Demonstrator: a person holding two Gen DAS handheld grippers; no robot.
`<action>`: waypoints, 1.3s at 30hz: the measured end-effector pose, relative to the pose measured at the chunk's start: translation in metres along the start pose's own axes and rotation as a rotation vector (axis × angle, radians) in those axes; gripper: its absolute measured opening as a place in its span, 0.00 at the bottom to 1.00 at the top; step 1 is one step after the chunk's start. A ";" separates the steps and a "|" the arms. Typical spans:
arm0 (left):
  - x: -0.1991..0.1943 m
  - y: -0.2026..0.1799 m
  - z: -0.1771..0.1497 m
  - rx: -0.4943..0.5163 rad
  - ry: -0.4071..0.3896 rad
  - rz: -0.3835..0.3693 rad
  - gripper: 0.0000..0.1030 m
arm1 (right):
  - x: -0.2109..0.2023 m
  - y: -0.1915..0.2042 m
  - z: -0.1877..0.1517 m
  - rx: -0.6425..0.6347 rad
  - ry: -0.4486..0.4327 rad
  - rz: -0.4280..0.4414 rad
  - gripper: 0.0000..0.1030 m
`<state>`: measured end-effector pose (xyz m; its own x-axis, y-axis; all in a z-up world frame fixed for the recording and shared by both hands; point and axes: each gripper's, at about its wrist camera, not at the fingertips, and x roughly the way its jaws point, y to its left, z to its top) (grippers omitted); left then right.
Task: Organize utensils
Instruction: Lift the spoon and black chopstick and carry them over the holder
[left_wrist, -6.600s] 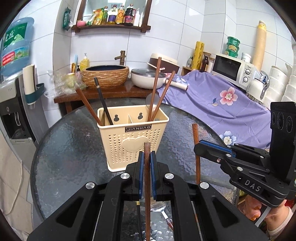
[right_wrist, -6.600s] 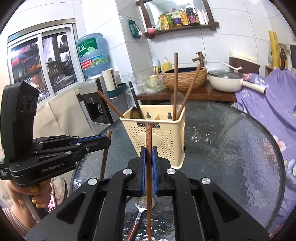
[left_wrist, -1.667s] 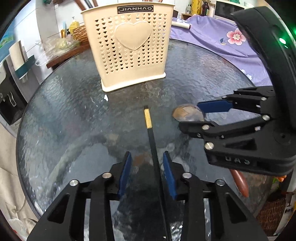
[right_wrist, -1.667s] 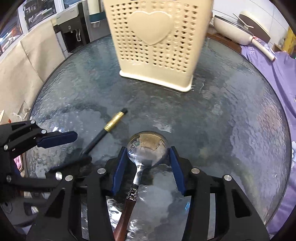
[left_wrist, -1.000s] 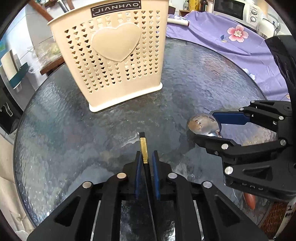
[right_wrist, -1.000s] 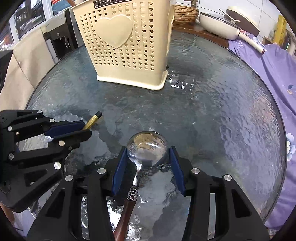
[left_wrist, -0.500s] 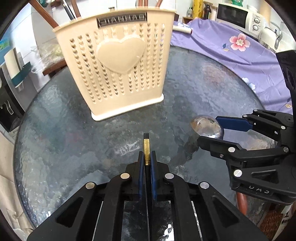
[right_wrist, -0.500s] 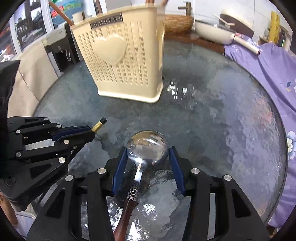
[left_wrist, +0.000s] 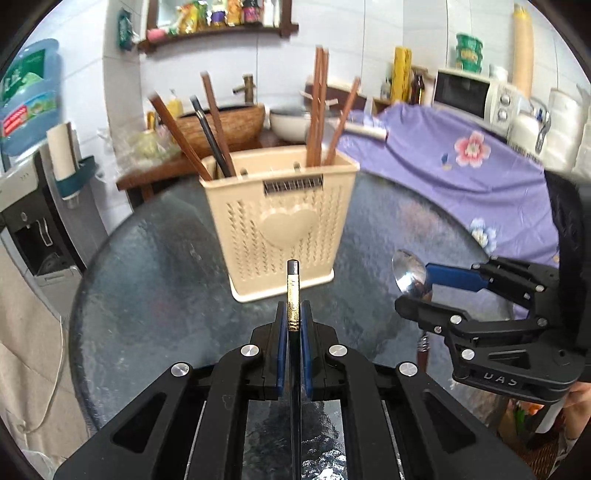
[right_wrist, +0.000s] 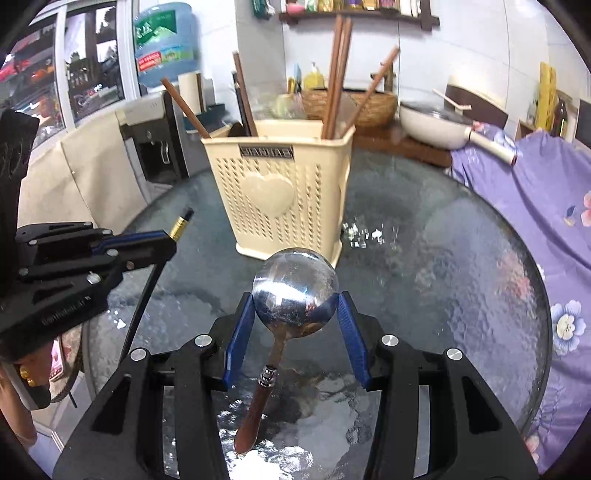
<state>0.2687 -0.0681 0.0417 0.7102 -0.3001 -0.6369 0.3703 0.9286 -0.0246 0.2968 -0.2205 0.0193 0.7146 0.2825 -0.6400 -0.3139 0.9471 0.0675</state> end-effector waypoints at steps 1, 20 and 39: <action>-0.006 0.001 0.001 -0.004 -0.013 0.001 0.06 | -0.004 0.002 0.002 -0.005 -0.015 0.000 0.45; -0.061 0.003 0.031 -0.028 -0.185 -0.003 0.06 | -0.042 0.014 0.036 -0.036 -0.167 0.005 0.45; -0.099 0.008 0.129 -0.030 -0.273 -0.074 0.06 | -0.070 -0.001 0.112 -0.048 -0.193 -0.005 0.45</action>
<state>0.2785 -0.0591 0.2037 0.8185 -0.4111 -0.4013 0.4121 0.9068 -0.0886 0.3173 -0.2245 0.1500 0.8212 0.3061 -0.4816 -0.3363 0.9414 0.0250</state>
